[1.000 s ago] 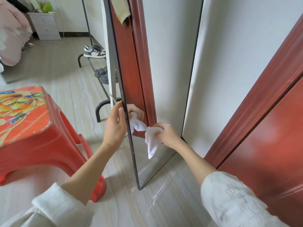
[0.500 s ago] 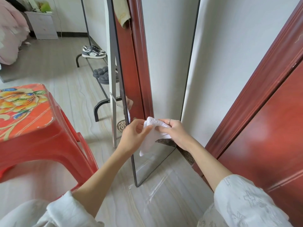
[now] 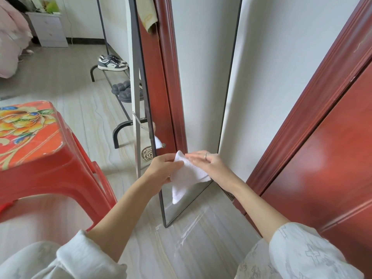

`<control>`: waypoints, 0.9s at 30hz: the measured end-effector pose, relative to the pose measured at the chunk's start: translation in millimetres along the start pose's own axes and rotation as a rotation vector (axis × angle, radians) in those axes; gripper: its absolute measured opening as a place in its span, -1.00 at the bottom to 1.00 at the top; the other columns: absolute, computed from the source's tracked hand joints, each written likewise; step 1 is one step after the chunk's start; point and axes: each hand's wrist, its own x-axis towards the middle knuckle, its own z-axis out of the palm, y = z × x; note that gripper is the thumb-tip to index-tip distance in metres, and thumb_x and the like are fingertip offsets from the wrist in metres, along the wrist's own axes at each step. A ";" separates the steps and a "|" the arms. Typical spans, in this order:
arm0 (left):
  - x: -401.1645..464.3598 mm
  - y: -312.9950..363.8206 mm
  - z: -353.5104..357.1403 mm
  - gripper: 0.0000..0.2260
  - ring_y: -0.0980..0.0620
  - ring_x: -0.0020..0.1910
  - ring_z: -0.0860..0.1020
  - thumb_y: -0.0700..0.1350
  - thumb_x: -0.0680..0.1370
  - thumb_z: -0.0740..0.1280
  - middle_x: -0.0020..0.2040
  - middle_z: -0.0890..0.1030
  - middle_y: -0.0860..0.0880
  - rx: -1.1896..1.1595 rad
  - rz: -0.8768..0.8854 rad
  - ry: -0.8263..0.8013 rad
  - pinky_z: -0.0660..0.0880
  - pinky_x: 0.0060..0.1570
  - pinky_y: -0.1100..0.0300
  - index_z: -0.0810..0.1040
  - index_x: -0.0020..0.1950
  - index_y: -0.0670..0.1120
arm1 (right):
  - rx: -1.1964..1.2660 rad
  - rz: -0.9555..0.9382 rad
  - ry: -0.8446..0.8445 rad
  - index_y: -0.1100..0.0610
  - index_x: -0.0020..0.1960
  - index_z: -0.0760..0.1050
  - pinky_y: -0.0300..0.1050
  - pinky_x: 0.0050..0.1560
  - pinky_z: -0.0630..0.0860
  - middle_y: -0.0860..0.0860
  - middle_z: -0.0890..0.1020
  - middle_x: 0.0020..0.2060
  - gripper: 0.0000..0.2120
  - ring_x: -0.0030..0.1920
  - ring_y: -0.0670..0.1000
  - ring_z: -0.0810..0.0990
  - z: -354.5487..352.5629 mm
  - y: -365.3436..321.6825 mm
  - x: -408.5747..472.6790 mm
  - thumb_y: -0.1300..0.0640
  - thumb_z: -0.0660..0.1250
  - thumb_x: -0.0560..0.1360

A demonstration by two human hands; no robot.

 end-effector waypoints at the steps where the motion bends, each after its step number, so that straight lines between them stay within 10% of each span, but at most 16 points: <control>1: -0.4 0.2 0.2 -0.81 -0.02 -0.14 0.56 -0.24 0.52 0.30 -0.04 0.61 -0.13 -0.010 0.016 0.023 0.52 -0.23 0.21 0.56 0.12 -0.12 | 0.062 0.040 0.021 0.12 0.24 0.51 -0.44 0.13 0.41 -0.06 0.56 0.18 -0.70 0.13 -0.23 0.51 -1.2 -0.7 0.6 0.13 0.32 0.51; 6: -3.0 2.4 -0.4 -0.75 -0.11 -0.03 0.60 -0.28 0.49 0.31 0.03 0.63 -0.15 0.089 0.170 0.041 0.55 -0.13 0.09 0.53 0.13 -0.06 | 0.453 0.284 0.001 0.32 0.35 0.32 -0.10 0.10 0.51 0.13 0.59 0.06 -0.55 0.05 0.04 0.57 -5.3 -3.9 9.5 0.30 0.31 0.49; 16: -3.6 1.1 -8.7 -0.52 0.01 0.05 0.55 -0.22 0.48 0.37 0.13 0.58 -0.06 0.240 0.203 -0.009 0.47 -0.08 0.29 0.33 0.36 -0.10 | 0.108 0.149 0.119 0.12 0.06 0.57 0.03 0.08 0.52 0.12 0.65 -0.05 -0.73 -0.04 0.09 0.61 -4.1 -7.3 10.3 0.29 0.40 0.37; 21: -9.5 4.4 -12.9 -0.54 0.13 0.05 0.57 -0.45 0.48 0.08 0.11 0.60 -0.04 0.144 0.271 -0.083 0.47 -0.07 0.40 0.47 0.26 -0.09 | -0.128 -0.011 0.155 0.02 -0.04 0.59 -0.34 -0.03 0.44 -0.10 0.59 -0.19 -0.73 -0.06 -0.07 0.53 -6.2 -10.4 9.2 0.36 0.29 0.45; 27: -8.3 9.5 -10.7 -0.71 0.11 0.20 0.48 0.01 0.61 0.13 0.18 0.53 0.09 0.141 0.222 -0.034 0.40 0.20 0.12 0.39 0.32 0.02 | -0.369 -0.165 0.090 0.09 -0.12 0.66 -0.24 0.10 0.47 -0.24 0.55 -0.19 -0.72 0.00 -0.05 0.57 -3.3 -7.3 4.5 0.40 0.28 0.44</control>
